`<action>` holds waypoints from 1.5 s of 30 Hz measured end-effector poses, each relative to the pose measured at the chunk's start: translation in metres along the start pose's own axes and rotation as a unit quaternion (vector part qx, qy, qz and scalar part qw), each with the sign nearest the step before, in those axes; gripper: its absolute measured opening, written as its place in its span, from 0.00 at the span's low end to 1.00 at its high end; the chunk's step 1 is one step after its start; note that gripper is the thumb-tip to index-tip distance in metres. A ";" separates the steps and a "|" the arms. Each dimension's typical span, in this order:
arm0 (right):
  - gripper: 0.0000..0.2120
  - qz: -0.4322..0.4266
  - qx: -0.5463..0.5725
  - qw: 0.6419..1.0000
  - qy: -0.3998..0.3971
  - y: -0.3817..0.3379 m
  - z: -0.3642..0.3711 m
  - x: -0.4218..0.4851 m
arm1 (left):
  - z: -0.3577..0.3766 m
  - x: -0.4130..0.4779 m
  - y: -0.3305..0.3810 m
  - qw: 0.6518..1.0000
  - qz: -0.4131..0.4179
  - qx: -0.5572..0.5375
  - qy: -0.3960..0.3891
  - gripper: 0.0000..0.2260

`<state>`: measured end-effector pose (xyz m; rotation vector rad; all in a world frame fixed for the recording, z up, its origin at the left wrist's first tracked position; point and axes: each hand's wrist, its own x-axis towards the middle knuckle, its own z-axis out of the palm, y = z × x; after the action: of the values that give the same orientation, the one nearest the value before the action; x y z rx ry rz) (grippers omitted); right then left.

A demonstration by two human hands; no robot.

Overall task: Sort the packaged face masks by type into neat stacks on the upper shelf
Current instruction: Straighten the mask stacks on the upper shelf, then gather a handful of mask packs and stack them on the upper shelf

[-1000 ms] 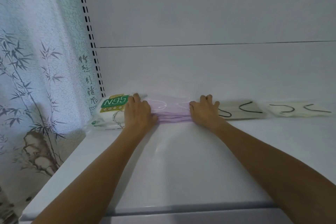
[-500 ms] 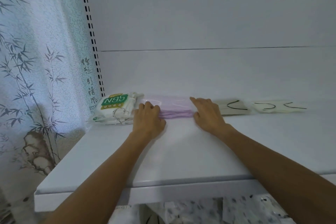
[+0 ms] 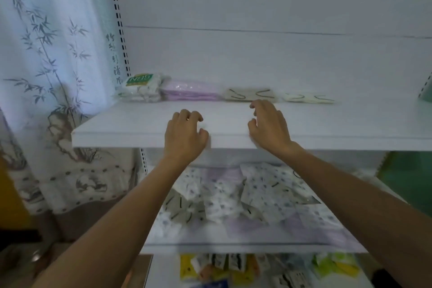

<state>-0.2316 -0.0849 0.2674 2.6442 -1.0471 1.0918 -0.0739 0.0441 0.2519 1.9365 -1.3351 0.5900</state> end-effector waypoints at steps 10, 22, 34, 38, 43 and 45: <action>0.06 -0.025 0.023 0.996 -0.083 0.024 0.019 -0.128 | 0.030 -0.131 0.004 0.992 -0.030 -0.006 -0.126 0.08; 0.26 0.260 0.075 0.885 -0.379 0.099 0.133 -0.205 | 0.137 -0.182 -0.029 0.943 -0.157 -0.047 -0.288 0.15; 0.29 0.364 0.137 0.882 -0.264 0.191 0.230 -0.200 | 0.265 -0.166 -0.035 0.923 -0.208 -0.068 -0.316 0.20; 0.27 0.362 0.127 0.878 -0.285 0.233 0.246 -0.190 | 0.299 -0.143 -0.022 0.922 -0.254 -0.120 -0.266 0.15; 0.28 0.264 0.022 0.892 -0.366 0.257 0.262 -0.173 | 0.350 -0.115 0.019 0.913 -0.279 -0.166 -0.246 0.19; 0.29 0.218 0.019 0.898 -0.383 0.254 0.266 -0.164 | 0.370 -0.111 0.036 0.907 -0.290 -0.148 -0.268 0.24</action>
<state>-0.3182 -0.2736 -0.0776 3.0040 -1.8154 0.0235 -0.1557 -0.1769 -0.0557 2.1606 -0.9764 -0.4428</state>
